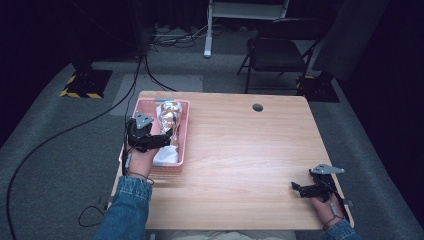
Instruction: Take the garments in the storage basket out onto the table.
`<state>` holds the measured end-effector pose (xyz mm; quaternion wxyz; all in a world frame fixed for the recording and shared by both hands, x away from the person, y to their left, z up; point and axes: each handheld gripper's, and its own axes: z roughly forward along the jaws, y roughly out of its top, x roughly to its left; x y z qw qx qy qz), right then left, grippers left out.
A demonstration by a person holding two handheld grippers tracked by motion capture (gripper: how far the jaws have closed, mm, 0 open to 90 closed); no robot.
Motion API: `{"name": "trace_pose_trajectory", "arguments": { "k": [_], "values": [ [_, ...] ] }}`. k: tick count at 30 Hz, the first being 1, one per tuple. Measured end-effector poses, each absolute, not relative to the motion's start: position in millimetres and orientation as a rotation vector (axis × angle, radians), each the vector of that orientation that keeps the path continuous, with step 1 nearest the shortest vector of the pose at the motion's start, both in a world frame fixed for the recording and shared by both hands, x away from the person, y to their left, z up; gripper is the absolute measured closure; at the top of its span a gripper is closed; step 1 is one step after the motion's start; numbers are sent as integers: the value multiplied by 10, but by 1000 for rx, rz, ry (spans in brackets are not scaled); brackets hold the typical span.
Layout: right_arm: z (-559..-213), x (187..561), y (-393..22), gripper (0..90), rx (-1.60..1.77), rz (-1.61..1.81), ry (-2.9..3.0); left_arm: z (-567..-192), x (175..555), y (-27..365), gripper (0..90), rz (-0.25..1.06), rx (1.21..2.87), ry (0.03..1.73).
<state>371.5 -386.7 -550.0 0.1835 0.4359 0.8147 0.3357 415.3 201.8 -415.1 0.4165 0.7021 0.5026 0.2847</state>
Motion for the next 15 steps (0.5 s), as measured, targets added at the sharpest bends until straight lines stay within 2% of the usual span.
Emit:
{"name": "trace_pose_trajectory", "arguments": {
  "k": [15],
  "values": [
    [-5501, 3714, -3865, 3, 1230, 946, 2295, -4329, 4486, 1990, 33, 711, 1765, 1315]
  ]
}}
